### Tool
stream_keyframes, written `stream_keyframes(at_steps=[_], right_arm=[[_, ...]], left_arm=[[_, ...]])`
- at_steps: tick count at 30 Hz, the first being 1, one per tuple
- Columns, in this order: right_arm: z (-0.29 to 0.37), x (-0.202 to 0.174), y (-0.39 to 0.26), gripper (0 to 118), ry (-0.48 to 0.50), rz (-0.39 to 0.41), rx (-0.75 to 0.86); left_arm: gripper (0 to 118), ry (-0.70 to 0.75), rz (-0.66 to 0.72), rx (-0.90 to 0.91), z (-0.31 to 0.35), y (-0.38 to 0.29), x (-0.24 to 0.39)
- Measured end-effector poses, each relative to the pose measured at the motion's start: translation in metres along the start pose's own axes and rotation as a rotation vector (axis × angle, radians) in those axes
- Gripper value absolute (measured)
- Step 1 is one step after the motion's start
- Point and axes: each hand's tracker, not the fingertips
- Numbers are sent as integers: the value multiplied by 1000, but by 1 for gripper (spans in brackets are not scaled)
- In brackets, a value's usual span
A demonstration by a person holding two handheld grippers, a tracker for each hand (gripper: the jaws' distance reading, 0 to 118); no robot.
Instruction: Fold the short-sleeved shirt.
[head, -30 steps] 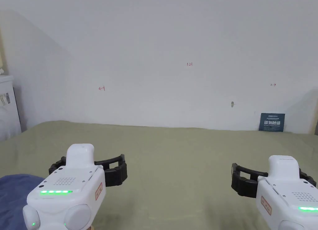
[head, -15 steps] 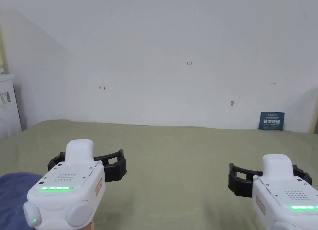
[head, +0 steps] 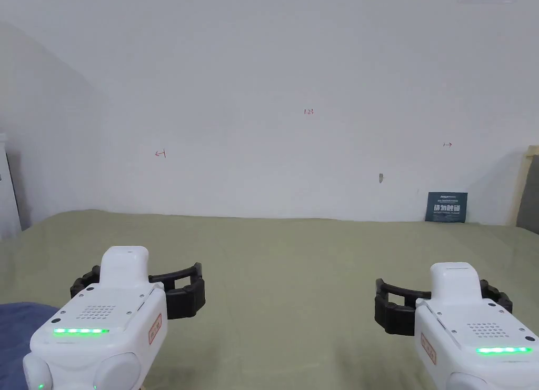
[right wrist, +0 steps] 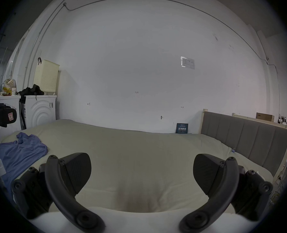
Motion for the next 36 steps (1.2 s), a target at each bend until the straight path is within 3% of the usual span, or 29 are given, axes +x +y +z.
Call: stream_keyframes(at_steps=[13, 18, 36], right_arm=[[1, 1, 3, 118, -1, 4, 6], [0, 1, 1, 118, -2, 5, 2], [0, 2, 2, 118, -13, -9, -18]], left_arm=[[118, -11, -6, 8, 5, 4, 4], [118, 19, -81, 31, 5, 0, 11], [118, -5, -38, 4, 3, 6, 11]])
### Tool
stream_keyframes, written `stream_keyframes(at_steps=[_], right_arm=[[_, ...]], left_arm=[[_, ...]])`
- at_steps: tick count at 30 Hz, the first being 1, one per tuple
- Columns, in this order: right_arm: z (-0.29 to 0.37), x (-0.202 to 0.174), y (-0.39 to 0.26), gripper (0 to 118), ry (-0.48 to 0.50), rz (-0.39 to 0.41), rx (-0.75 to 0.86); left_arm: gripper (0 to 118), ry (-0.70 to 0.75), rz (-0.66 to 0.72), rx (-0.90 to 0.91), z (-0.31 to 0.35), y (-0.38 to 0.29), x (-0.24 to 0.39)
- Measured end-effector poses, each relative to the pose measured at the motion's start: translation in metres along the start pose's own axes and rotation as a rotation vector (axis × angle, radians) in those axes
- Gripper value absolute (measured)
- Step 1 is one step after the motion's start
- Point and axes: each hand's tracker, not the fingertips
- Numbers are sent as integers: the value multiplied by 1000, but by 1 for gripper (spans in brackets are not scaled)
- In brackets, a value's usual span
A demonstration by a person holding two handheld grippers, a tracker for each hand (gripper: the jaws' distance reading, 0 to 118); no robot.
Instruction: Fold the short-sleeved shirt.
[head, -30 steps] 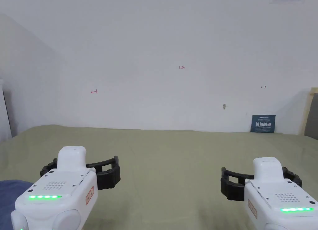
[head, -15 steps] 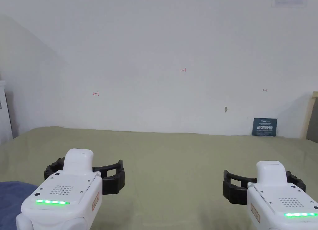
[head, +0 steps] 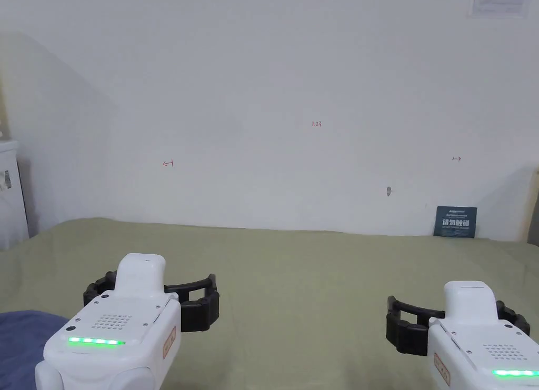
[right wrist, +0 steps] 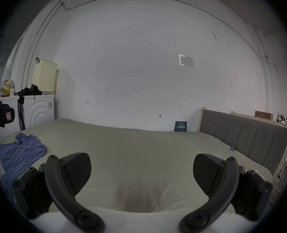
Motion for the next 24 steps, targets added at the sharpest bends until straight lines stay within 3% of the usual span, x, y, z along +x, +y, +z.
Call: stream_keyframes(at_steps=[24], right_arm=[[1, 1, 4, 118, -6, -11, 0]], left_arm=[[118, 37, 18, -14, -1, -2, -5]])
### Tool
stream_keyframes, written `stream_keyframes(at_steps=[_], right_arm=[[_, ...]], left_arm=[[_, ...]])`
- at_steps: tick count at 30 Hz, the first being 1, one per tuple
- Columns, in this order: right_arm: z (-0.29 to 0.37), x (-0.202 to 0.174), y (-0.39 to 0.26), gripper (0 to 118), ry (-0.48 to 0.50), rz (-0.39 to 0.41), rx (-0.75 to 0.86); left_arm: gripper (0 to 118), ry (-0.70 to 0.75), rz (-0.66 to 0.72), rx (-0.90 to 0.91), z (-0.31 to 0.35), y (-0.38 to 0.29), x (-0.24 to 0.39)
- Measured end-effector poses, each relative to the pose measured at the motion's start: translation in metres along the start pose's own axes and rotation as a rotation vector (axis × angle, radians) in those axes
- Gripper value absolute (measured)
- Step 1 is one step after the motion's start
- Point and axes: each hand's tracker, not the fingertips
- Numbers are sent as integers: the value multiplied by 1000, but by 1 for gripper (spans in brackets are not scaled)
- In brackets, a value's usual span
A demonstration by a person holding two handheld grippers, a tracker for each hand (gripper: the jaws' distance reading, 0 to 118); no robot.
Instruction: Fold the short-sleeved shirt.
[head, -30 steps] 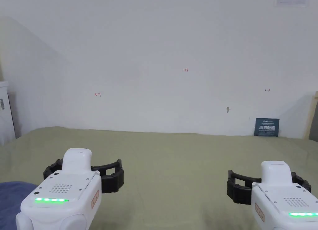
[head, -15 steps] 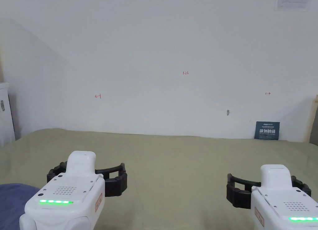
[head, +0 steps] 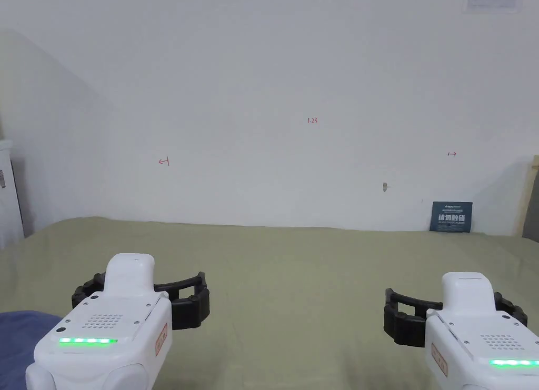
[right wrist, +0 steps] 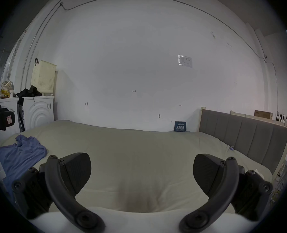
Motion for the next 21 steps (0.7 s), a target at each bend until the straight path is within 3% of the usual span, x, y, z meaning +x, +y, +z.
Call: stream_keyframes(at_steps=[21], right_arm=[[-2, 2, -4, 118, 3, -5, 4]], left_arm=[[118, 17, 13, -11, 0, -1, -4]])
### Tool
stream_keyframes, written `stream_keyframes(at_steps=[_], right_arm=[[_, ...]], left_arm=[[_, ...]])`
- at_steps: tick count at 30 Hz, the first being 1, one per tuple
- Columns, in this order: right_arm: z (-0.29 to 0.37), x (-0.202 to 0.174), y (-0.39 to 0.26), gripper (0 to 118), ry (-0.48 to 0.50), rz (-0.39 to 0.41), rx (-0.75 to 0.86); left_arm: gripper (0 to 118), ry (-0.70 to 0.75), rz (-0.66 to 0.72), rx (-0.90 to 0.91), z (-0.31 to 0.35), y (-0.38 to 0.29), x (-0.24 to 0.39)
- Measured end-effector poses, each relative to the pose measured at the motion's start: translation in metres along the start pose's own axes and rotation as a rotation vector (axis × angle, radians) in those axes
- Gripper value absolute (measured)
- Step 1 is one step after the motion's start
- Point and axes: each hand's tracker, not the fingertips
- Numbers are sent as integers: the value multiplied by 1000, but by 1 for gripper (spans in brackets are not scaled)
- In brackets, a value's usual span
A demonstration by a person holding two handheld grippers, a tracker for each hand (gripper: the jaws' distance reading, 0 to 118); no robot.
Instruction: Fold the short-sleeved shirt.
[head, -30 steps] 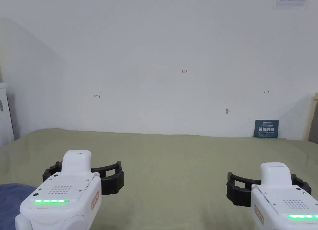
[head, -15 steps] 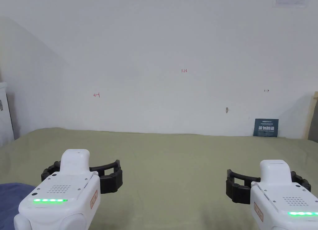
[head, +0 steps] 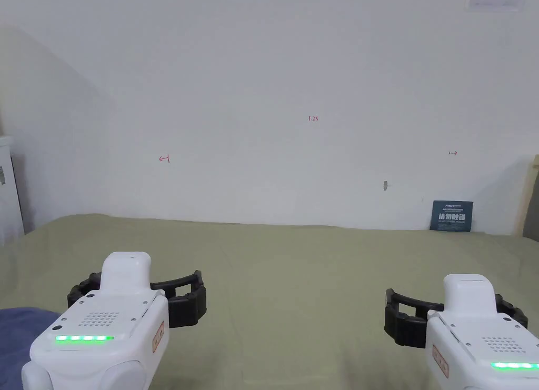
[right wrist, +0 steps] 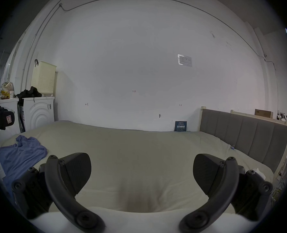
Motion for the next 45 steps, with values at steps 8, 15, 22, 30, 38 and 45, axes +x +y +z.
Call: stream_keyframes(at_steps=[8, 15, 22, 30, 38, 45], right_arm=[[0, 2, 1, 99, 25, -19, -39], [-4, 6, -3, 0, 32, -9, -43], [-29, -29, 23, 0, 76, 1, -36], [-53, -169, 77, 0, 379, -9, 24], [-33, -294, 87, 0, 665, 23, 26], [-35, -326, 78, 0, 718, 19, -13]], left_arm=[[117, -30, -22, 22, 8, 6, 4], [0, 20, -30, 58, 13, 18, 9], [0, 142, -1, 36, -3, 36, -47], [0, 352, 5, 73, 57, 73, -146], [0, 603, 29, 26, 166, 66, -233], [0, 657, 47, -45, 186, 45, -263]])
